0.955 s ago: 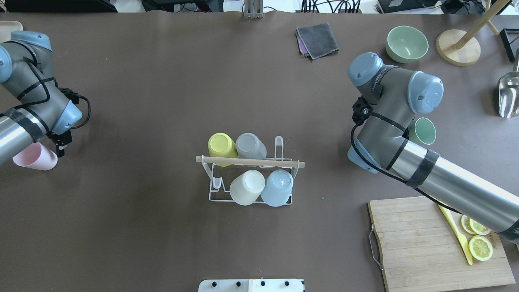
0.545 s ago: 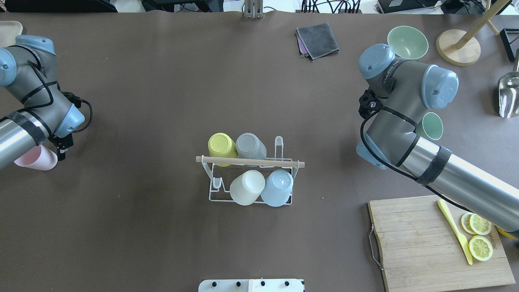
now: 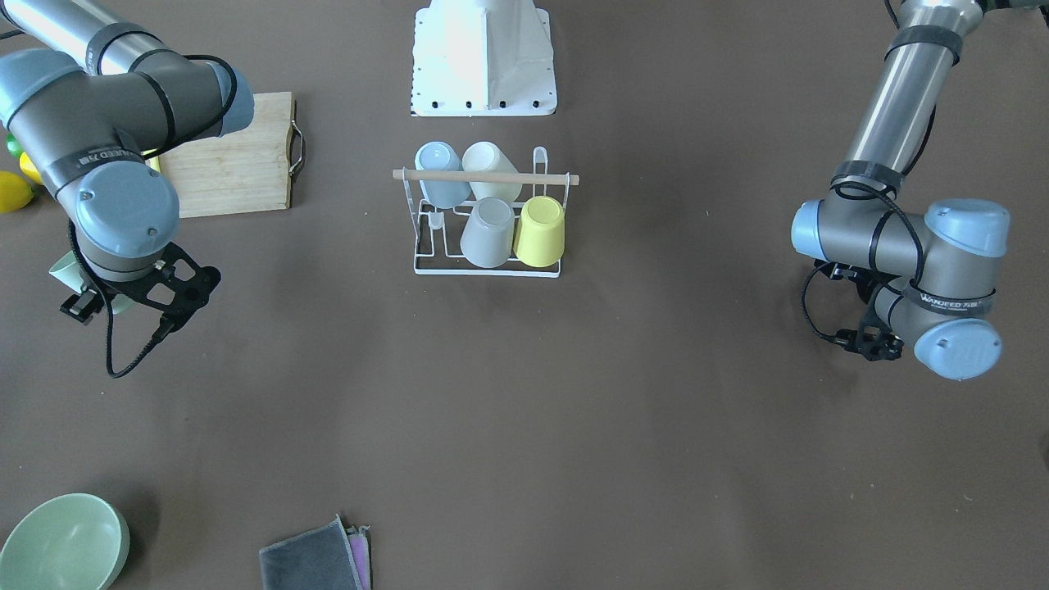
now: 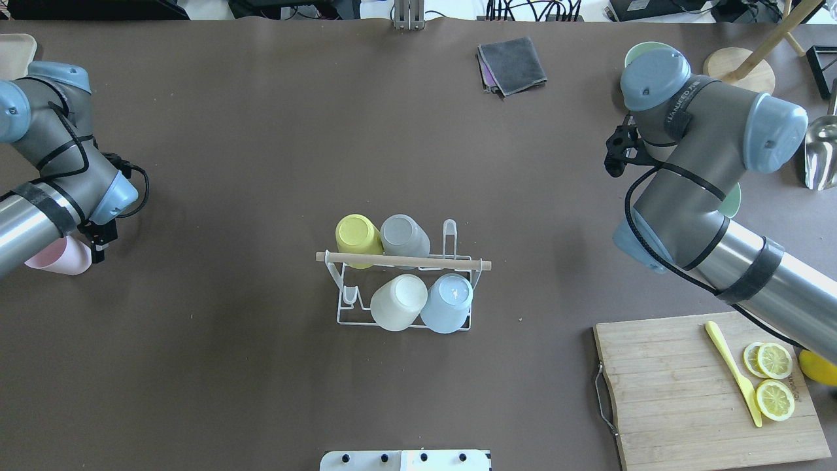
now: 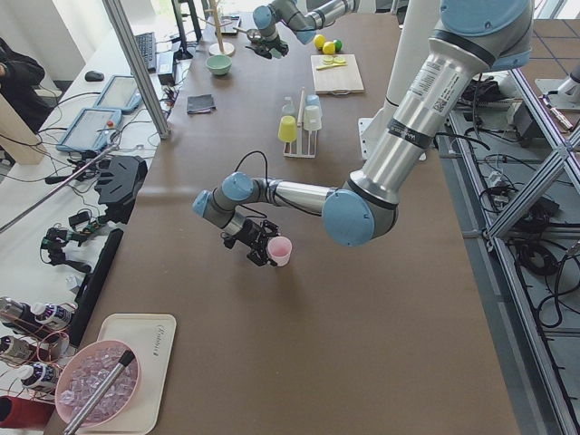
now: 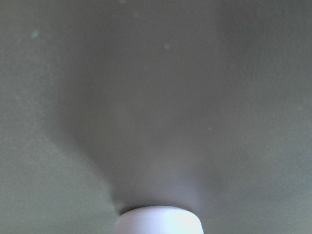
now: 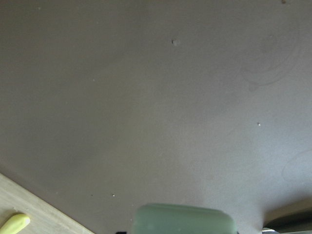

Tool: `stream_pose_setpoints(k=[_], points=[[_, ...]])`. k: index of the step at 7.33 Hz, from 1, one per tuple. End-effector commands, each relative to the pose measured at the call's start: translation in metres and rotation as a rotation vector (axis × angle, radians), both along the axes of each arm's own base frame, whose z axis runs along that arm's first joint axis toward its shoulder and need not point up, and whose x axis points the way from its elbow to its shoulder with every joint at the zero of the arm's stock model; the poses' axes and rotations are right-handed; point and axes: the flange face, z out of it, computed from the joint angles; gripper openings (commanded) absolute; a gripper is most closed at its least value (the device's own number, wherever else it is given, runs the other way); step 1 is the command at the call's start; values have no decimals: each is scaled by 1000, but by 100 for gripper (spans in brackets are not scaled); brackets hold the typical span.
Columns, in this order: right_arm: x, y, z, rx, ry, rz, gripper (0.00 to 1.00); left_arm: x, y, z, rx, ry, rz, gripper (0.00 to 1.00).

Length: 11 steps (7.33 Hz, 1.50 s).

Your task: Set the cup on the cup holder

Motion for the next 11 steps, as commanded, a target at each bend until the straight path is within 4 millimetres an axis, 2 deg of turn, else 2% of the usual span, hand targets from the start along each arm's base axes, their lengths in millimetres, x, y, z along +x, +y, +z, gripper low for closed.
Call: stream_pose_setpoints(k=[1, 3, 4, 5, 6, 7, 8, 9, 11], points=[[16, 9, -15, 14, -39, 9, 0, 2, 1, 0, -1, -3, 5, 97], [11, 12, -15, 3, -48, 0, 0, -1, 1, 1, 18, -16, 30, 92], [13, 15, -18, -13, -37, -3, 0, 0, 2, 1, 16, -19, 34, 74], [1, 26, -17, -31, -13, -48, 0, 1, 2, 1, 14, -19, 34, 58], [4, 27, -19, -40, 0, -61, 0, 0, 3, 0, 10, -21, 34, 47], [7, 24, -42, 20, -2, -61, 0, 0, 3, -1, 6, -24, 35, 25], [15, 18, -41, 57, 6, -85, 0, -2, 5, -6, -8, -35, 34, 9], [35, 10, -23, 84, -15, -87, 0, -4, 8, -14, -14, -19, 55, 3], [33, 3, -30, 166, -67, -79, 0, -21, 4, -31, -5, 21, 70, 0]])
